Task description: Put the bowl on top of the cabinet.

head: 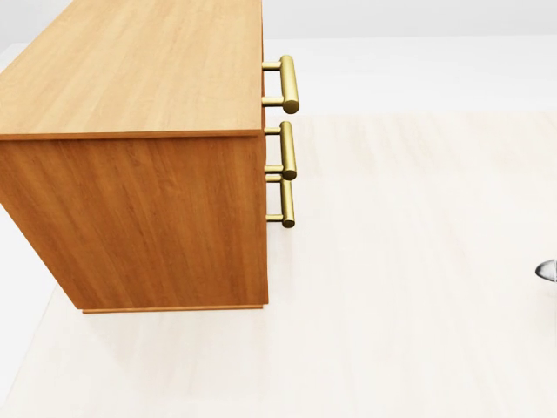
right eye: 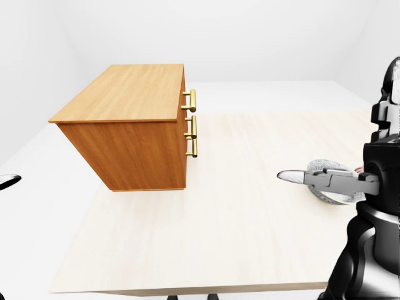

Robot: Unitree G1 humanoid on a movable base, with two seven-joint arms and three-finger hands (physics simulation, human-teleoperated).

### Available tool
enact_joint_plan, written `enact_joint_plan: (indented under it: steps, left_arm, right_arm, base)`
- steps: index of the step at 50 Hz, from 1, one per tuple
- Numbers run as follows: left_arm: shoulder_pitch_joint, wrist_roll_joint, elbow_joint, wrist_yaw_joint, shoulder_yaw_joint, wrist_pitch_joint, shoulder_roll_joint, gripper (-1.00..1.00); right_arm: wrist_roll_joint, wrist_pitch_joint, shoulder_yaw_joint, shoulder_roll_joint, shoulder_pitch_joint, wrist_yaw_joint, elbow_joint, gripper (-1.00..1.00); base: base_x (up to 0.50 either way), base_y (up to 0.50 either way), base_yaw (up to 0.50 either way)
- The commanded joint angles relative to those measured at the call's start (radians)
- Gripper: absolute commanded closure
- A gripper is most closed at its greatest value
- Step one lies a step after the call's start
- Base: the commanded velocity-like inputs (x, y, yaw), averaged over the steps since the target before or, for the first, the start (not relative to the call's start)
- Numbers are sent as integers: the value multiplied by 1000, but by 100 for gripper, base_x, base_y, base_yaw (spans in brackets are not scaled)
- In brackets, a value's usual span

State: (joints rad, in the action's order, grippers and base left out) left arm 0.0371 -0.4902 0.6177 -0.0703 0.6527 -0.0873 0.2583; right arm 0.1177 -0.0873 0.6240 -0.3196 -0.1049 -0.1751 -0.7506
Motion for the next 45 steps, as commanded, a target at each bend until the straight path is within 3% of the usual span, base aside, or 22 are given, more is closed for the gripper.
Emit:
enact_joint_plan:
  steps: [1,17,18,19,20,28,35,40,41,45]
  left_arm:
    - [0,1,1,0,0,0,-1,-100]
    - [0,1,1,0,0,0,-1,-100]
    - [-1,2,6,-2,-2,0,-1,-100]
    - [4,6,4,-5,-5,0,1,-100]
    - [4,5,5,-5,-4,0,1,-100]
    - [5,5,11,-7,-5,0,1,-100]
    - [4,5,14,-6,-4,0,0,-100]
    - [4,5,15,-6,-4,0,0,-100]
    - [5,7,12,-6,-6,0,0,-100]
    - [5,8,12,-5,-6,0,0,-100]
  right_arm:
    - [-145,0,7,-162,-66,-99,176,-100]
    - [-183,0,16,-142,-81,-132,175,-100]
    - [-292,0,1,-268,-72,-172,404,-100]
    - [-463,0,-100,-394,-116,-109,993,-100]
    - [-493,0,-113,-420,-154,-104,1107,-100]
    - [-577,0,-216,-510,-292,-73,1490,-100]
    - [-671,102,-341,-569,-359,-114,1783,-100]
    - [-669,108,-347,-572,-364,-111,1796,-100]
    - [-737,102,-400,-597,-382,-111,1876,-100]
    - [-745,110,-405,-599,-392,-106,1898,-100]
  base:
    - [0,0,0]
    - [0,0,0]
    - [0,0,0]
    - [0,0,0]
    - [0,0,0]
    - [0,0,0]
    - [0,0,0]
    - [0,0,0]
    - [0,0,0]
    - [0,0,0]
